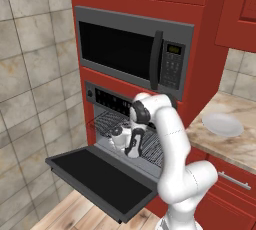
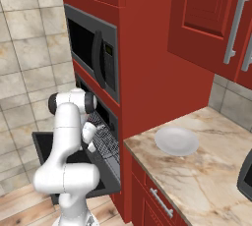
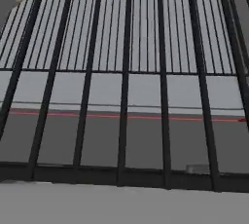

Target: Place the fish on the top rack of the oven, and slide the tray back inside. Close the oven door.

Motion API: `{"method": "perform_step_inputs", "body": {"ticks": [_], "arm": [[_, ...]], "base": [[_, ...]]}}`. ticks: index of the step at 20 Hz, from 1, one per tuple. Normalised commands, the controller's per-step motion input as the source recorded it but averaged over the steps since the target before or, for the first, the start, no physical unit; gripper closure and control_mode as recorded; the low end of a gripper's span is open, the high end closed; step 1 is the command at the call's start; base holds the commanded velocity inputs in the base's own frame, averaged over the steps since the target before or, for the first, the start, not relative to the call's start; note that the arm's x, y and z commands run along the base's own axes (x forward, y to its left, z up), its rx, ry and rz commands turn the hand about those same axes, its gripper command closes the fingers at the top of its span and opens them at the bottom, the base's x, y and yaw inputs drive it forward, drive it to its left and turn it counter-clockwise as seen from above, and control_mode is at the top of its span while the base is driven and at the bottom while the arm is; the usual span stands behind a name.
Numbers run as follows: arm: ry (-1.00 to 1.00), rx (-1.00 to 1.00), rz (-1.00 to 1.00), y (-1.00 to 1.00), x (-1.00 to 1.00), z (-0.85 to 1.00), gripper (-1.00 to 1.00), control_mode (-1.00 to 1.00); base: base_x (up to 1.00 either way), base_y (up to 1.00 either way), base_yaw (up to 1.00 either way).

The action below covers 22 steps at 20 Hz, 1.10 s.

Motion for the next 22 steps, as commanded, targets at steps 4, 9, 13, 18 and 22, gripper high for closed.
{"method": "perform_step_inputs", "body": {"ticks": [4, 9, 13, 18, 22], "arm": [[-0.10, -0.01, -0.12, -0.42, 0.13, 0.16, -1.00, -1.00], [-0.13, -0.02, -0.11, -0.32, 0.10, 0.37, -1.00, -1.00], [-0.10, -0.01, -0.05, -0.02, -0.06, 0.20, -1.00, -1.00], [-0.08, -0.04, 0.00, 0.73, -0.54, 0.07, -1.00, -1.00], [-0.12, -0.02, 0.00, 0.78, -0.69, 0.28, -1.00, -1.00]], "base": [[0.00, 0.00, 0.00], [0.00, 0.00, 0.00], [0.00, 0.00, 0.00], [0.00, 0.00, 0.00], [0.00, 0.00, 0.00]]}}
